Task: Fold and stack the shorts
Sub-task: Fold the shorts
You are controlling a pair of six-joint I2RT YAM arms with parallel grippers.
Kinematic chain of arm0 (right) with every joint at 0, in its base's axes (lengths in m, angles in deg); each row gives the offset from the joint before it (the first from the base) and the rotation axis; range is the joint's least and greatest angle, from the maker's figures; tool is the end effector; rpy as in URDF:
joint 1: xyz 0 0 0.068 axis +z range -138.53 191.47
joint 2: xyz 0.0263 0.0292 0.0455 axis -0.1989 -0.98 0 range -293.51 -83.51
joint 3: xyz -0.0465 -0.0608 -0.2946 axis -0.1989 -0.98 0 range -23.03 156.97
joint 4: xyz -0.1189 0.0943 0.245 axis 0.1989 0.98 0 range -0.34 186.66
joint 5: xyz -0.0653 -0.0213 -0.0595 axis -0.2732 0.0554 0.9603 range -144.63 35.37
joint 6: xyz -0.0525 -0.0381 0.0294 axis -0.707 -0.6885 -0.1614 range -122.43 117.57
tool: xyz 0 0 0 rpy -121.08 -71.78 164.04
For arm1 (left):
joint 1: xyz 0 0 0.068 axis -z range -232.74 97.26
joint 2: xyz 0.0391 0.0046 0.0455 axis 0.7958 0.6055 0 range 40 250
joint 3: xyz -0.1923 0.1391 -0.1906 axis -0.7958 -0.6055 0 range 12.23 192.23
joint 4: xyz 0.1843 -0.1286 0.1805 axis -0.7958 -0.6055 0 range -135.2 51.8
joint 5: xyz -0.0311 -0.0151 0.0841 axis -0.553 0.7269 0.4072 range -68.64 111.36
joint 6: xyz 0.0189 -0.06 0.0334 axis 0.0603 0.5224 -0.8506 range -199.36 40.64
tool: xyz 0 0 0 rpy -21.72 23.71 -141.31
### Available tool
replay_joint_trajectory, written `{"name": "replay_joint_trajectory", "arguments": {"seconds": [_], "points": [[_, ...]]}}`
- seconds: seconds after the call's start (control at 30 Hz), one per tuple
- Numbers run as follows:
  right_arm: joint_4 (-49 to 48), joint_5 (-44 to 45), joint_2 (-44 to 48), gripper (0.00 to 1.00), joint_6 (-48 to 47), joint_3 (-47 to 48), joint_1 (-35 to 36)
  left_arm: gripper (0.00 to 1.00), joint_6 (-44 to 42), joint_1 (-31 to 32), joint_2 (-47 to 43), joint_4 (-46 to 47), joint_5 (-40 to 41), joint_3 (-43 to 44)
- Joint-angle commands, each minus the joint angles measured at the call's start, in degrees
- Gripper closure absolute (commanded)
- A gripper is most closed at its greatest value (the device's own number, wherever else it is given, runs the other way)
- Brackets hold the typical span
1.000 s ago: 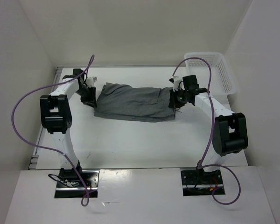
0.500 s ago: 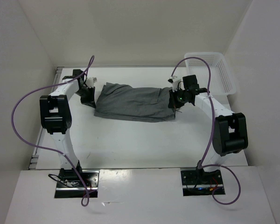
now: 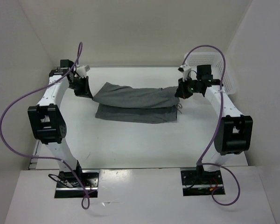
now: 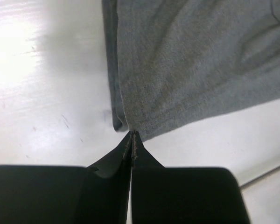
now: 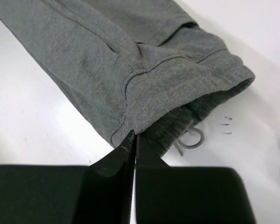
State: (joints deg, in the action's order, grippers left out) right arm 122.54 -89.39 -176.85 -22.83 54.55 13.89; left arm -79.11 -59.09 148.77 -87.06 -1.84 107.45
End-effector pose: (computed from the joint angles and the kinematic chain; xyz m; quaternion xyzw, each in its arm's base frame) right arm 0.3955 0.0501 0.3013 -0.2800 0.8544 0.2234 0.3765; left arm 0.4543 0.0274 0.2752 -0.0070 0.9525 -0.1826 0.2437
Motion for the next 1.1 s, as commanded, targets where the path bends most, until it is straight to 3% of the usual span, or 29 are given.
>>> {"name": "replay_joint_trajectory", "arguments": {"seconds": [0.0, 0.23, 0.6, 0.63, 0.67, 0.77, 0.8, 0.93, 1.07], "points": [[5.3, -3.3, 3.3, 1.00, -5.5, -3.4, 0.0, 1.00, -0.3, -0.1, -3.7, -5.3, -2.8, -3.6], [6.0, 2.0, 4.7, 1.00, -14.1, -14.5, 0.0, 1.00, -0.3, 0.8, -4.4, -5.1, 3.0, -15.9], [0.8, 9.0, 6.3, 1.00, -16.6, -22.1, 0.0, 0.99, -0.3, 2.1, 1.1, -4.7, 5.6, -18.8], [-0.8, 10.4, 6.3, 0.96, -13.6, -22.9, 0.0, 0.96, -0.3, 2.1, 1.1, -4.8, 6.2, -19.3], [-2.1, 12.7, 6.3, 0.75, -11.9, -23.5, 0.0, 0.85, -0.3, 2.8, 1.6, -5.4, 6.2, -20.1], [-4.1, 14.0, 7.5, 0.30, -6.2, -23.0, 0.0, 0.59, -0.3, 3.4, 1.6, -6.6, 5.1, -20.2], [-4.1, 14.0, 7.5, 0.27, -4.9, -23.0, 0.0, 0.50, -0.3, 3.4, 0.9, -7.2, 3.7, -19.2], [-2.7, 11.4, 6.9, 0.22, 0.7, -21.5, 0.0, 0.35, -0.3, 3.4, -0.5, -5.9, 0.7, -8.1], [-4.1, 11.8, 5.7, 0.22, 2.1, -22.1, 0.0, 0.30, -0.3, 3.4, 5.5, -0.5, -1.1, 4.3]]}}
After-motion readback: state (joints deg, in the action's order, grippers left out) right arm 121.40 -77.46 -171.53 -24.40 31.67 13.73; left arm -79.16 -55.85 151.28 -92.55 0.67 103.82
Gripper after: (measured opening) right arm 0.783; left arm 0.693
